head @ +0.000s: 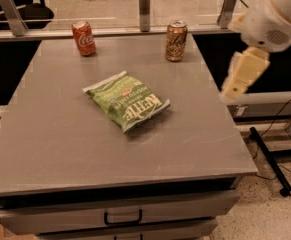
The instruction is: Pick orange can
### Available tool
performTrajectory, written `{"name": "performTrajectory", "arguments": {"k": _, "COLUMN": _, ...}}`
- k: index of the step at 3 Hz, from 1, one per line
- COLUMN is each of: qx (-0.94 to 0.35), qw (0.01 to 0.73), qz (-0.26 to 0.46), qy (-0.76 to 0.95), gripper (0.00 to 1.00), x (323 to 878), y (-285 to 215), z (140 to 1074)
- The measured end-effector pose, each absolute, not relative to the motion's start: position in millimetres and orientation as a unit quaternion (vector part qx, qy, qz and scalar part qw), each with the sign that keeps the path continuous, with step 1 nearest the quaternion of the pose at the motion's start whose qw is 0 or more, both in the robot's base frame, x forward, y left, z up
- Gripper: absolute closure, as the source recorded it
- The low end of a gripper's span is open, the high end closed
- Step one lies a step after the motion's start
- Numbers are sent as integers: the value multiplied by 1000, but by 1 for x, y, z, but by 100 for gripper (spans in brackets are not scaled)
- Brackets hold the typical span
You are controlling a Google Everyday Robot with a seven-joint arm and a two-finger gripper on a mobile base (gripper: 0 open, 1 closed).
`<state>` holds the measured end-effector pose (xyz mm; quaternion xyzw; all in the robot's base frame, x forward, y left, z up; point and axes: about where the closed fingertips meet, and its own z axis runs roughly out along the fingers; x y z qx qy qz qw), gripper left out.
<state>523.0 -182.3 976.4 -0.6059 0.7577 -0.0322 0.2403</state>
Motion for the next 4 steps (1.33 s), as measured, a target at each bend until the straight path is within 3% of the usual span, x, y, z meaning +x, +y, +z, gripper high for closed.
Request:
{"name": "performTrajectory", "arguments": {"k": 2, "qx": -555, "qw": 358, "qz": -31, "qy": 751, "gripper": 0, "x": 656, "y": -146, "z": 992}}
{"name": "performTrajectory", "arguments": {"k": 4, "qx": -553, "qw": 362, "qz": -30, "qy": 750, "gripper": 0, "x": 661, "y": -145, "z": 993}}
